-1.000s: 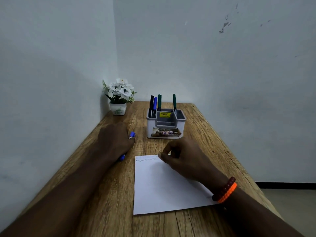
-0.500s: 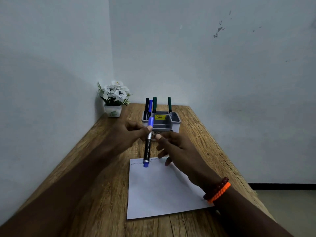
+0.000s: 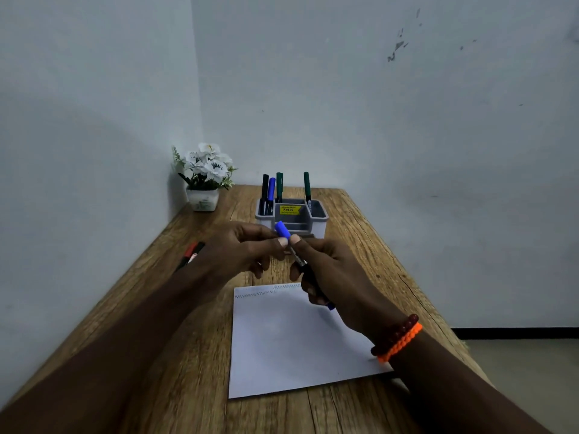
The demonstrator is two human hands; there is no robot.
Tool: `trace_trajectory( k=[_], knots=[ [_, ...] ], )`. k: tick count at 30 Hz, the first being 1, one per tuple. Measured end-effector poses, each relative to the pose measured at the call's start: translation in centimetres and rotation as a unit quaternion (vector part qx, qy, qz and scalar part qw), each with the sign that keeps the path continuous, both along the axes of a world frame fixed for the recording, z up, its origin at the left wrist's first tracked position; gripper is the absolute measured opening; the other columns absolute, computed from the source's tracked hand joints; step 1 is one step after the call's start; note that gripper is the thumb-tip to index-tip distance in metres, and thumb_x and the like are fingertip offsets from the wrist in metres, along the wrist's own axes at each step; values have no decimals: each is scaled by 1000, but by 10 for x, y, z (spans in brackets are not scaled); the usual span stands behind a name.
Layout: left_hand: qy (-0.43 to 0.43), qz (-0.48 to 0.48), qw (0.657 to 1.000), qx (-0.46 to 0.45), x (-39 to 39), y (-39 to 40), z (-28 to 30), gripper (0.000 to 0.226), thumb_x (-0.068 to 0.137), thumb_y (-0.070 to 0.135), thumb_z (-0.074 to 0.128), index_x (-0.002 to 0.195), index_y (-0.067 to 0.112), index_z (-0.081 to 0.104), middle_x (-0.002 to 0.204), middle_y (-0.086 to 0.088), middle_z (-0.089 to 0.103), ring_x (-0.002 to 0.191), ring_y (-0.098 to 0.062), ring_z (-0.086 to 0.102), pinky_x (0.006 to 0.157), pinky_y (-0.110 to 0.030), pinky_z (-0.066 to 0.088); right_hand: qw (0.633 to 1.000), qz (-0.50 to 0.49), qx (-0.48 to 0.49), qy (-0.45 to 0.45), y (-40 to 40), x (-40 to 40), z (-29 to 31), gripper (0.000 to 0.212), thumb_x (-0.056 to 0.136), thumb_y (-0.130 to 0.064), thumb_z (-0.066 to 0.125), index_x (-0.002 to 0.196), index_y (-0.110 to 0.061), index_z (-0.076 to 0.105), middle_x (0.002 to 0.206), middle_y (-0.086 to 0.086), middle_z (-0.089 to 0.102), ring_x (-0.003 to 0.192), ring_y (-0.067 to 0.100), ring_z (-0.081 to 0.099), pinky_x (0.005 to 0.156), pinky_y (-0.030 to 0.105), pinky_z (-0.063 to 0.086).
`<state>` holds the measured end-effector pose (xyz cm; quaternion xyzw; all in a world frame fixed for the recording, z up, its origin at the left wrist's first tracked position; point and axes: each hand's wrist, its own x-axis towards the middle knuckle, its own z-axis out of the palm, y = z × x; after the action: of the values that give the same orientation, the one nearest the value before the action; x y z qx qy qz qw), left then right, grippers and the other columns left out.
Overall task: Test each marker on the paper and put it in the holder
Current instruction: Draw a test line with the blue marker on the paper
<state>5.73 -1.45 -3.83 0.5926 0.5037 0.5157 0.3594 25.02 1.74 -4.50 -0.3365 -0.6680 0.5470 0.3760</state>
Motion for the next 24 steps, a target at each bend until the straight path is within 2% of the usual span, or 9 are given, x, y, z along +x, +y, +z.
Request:
trace_trajectory(
  k=[2,4,7,10,15,20,24],
  knots=[
    [-60,8,998,-8,0,0,1,26,84,36,72,99,17,80,87,-11,76,65,-19,61,58,-33,53,1000,-7,3,-20,0,0,0,39,107,-37,56,86,-9,73,53,-2,60,42,10,45,41,23,36],
    [-80,8,997,-8,0,0,0,28,82,37,72,100,17,80,89,-13,76,66,-20,64,60,-34,56,999,-8,3,-34,1,-1,-2,40,107,-37,57,85,-8,73,55,-1,60,43,10,45,41,24,36],
    [-65,11,998,-4,0,1,-4,33,82,35,73,105,12,78,92,-16,77,76,-25,73,68,-38,59,999,-6,10,-51,1,-3,-4,37,105,-39,59,89,-11,77,62,3,64,45,9,46,42,23,37],
    [-64,-1,998,2,0,2,-6,33,84,31,74,105,6,78,95,-18,77,84,-31,76,70,-35,61,999,-6,12,-52,1,-2,-6,39,102,-41,62,95,-6,80,63,6,59,46,9,44,41,23,34],
    [-83,-16,996,-2,2,1,-6,32,84,29,74,103,3,78,95,-19,77,85,-29,75,74,-32,61,997,-15,48,-54,2,1,-4,42,101,-42,64,96,-4,81,60,2,59,41,8,43,38,21,33],
    [-93,-1,996,2,1,2,-4,25,81,26,75,98,9,80,91,-15,78,81,-23,75,71,-29,62,993,-40,85,-75,4,2,-6,42,102,-40,65,88,-3,81,53,-7,61,40,1,48,40,10,34],
    [-76,16,997,-6,-1,4,-6,30,80,29,77,100,8,79,93,-17,78,81,-25,75,73,-34,62,995,-22,57,-74,3,0,-7,41,101,-43,64,96,-7,82,61,2,62,42,9,46,38,21,35]
  ],
)
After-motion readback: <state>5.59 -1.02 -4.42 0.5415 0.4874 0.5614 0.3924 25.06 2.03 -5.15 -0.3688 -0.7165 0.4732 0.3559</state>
